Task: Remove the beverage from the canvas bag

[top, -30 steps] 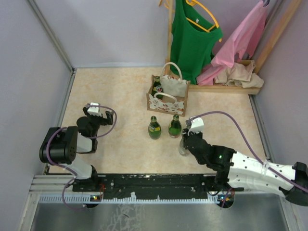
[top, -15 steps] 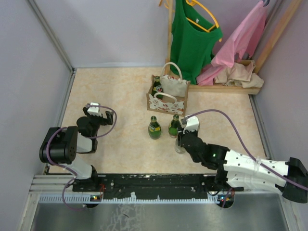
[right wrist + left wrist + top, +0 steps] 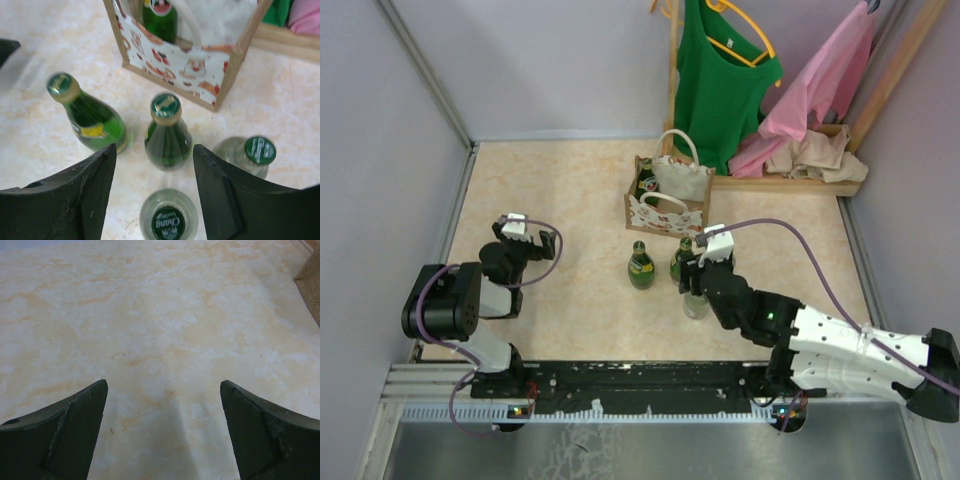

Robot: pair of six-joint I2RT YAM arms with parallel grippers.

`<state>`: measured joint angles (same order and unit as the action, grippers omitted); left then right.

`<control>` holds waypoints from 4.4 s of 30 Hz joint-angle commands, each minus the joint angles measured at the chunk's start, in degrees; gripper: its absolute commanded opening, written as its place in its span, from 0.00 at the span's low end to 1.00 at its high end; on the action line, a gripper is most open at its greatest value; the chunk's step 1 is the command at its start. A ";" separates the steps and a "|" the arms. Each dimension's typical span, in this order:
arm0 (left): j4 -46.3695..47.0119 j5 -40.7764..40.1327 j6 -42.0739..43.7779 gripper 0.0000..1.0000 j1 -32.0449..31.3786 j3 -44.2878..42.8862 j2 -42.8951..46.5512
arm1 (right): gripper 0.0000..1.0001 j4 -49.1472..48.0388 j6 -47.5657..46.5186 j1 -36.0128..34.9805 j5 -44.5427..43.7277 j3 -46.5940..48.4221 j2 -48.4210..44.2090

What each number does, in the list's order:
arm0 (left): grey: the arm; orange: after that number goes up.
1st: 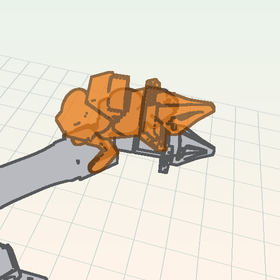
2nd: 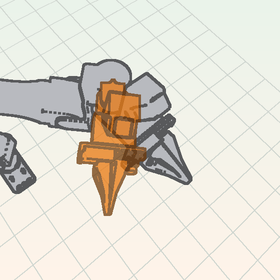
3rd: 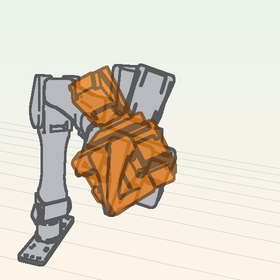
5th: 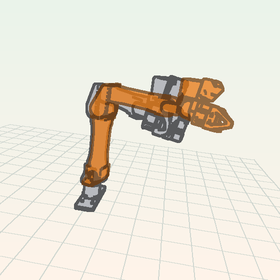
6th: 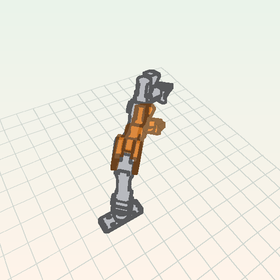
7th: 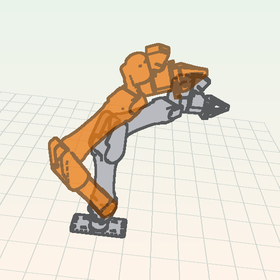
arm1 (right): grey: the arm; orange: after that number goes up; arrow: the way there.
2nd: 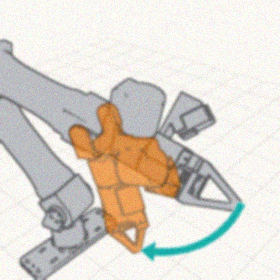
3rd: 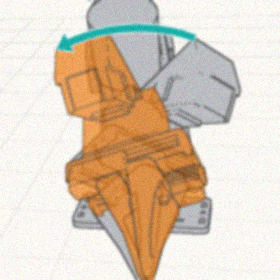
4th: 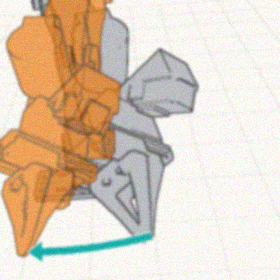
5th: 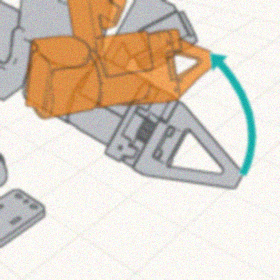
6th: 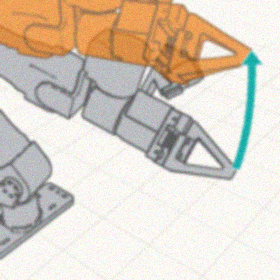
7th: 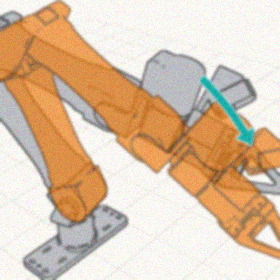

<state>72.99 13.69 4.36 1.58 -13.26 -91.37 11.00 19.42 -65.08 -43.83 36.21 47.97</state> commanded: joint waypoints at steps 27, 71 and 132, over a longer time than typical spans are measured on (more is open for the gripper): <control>0.57 0.07 0.24 1.00 -0.43 -0.63 -0.03 | 0.43 -10.85 -13.52 26.55 30.34 51.35 47.97; 0.57 0.09 0.28 1.00 -0.37 -0.63 -0.01 | 0.29 -15.33 -13.25 30.89 24.23 57.44 67.46; 0.49 0.02 0.22 1.00 -0.43 -0.63 -0.03 | 0.00 -17.24 -22.97 -5.85 28.59 29.91 19.45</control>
<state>72.97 13.69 4.36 1.58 -13.26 -91.37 6.00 -4.43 -69.08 -9.69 68.51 73.84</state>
